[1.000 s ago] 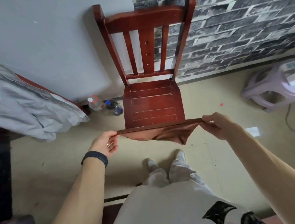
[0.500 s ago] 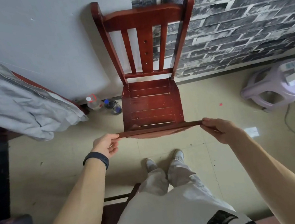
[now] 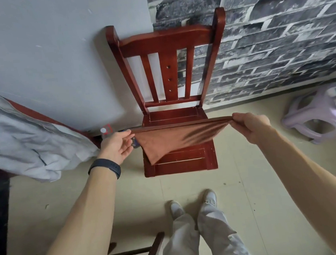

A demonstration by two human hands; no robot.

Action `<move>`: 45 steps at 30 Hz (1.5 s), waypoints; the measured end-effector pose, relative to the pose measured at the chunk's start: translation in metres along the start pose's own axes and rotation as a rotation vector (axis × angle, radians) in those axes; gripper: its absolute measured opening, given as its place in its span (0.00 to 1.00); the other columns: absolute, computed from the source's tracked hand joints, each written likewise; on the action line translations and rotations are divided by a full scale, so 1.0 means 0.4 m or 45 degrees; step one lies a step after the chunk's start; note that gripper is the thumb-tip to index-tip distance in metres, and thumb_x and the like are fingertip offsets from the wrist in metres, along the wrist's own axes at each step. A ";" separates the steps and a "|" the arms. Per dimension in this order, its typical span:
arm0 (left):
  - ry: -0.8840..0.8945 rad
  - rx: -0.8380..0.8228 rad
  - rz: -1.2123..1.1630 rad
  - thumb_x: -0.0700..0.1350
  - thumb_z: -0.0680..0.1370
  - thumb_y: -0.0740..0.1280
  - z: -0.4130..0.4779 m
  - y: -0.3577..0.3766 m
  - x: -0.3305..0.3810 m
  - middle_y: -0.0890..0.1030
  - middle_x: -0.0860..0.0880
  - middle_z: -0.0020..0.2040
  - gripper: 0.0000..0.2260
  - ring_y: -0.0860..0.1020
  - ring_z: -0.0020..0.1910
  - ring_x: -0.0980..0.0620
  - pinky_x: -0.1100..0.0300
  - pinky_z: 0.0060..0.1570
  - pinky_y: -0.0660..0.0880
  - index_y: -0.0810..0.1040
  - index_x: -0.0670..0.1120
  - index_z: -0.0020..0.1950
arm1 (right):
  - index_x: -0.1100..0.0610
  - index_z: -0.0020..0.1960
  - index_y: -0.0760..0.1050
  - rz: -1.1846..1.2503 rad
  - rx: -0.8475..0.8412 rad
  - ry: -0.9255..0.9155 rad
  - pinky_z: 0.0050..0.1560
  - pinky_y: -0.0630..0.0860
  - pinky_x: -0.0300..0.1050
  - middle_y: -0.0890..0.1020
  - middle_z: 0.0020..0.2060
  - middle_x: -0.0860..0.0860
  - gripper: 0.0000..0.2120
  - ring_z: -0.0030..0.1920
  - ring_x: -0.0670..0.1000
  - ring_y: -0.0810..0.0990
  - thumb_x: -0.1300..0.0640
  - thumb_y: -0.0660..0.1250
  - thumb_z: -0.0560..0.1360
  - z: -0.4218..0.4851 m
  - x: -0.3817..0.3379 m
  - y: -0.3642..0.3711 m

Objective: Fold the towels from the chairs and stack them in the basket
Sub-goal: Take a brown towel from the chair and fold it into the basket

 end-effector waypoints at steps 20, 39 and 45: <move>-0.391 0.259 0.233 0.40 0.78 0.67 0.403 -0.042 -0.632 0.81 0.48 0.45 0.05 0.78 0.36 0.53 0.59 0.35 0.71 0.78 0.44 0.53 | 0.64 0.46 0.81 -0.367 0.172 0.226 0.32 0.80 0.35 0.81 0.38 0.60 0.10 0.29 0.50 0.82 0.74 0.64 0.74 0.393 0.661 -0.171; 0.341 -0.128 1.067 0.48 0.74 0.75 0.423 -0.042 -0.467 0.84 0.56 0.47 0.08 0.80 0.49 0.56 0.64 0.52 0.73 0.85 0.55 0.52 | 0.50 0.46 0.84 -0.998 -0.131 -0.192 0.53 0.78 0.51 0.84 0.35 0.49 0.11 0.41 0.53 0.80 0.66 0.72 0.73 0.411 0.515 -0.117; 0.519 -0.018 1.130 0.52 0.78 0.69 0.574 0.055 -0.379 0.81 0.53 0.48 0.10 0.78 0.49 0.54 0.63 0.49 0.69 0.82 0.48 0.55 | 0.48 0.47 0.82 -1.109 -0.107 -0.365 0.52 0.75 0.46 0.83 0.41 0.46 0.05 0.47 0.52 0.81 0.57 0.68 0.76 0.544 0.464 -0.006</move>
Point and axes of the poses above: each hand's wrist, its own z-axis towards the middle knuckle, its own y-axis out of the palm, x = y × z, the point moved 5 cm from there along z, towards the middle knuckle
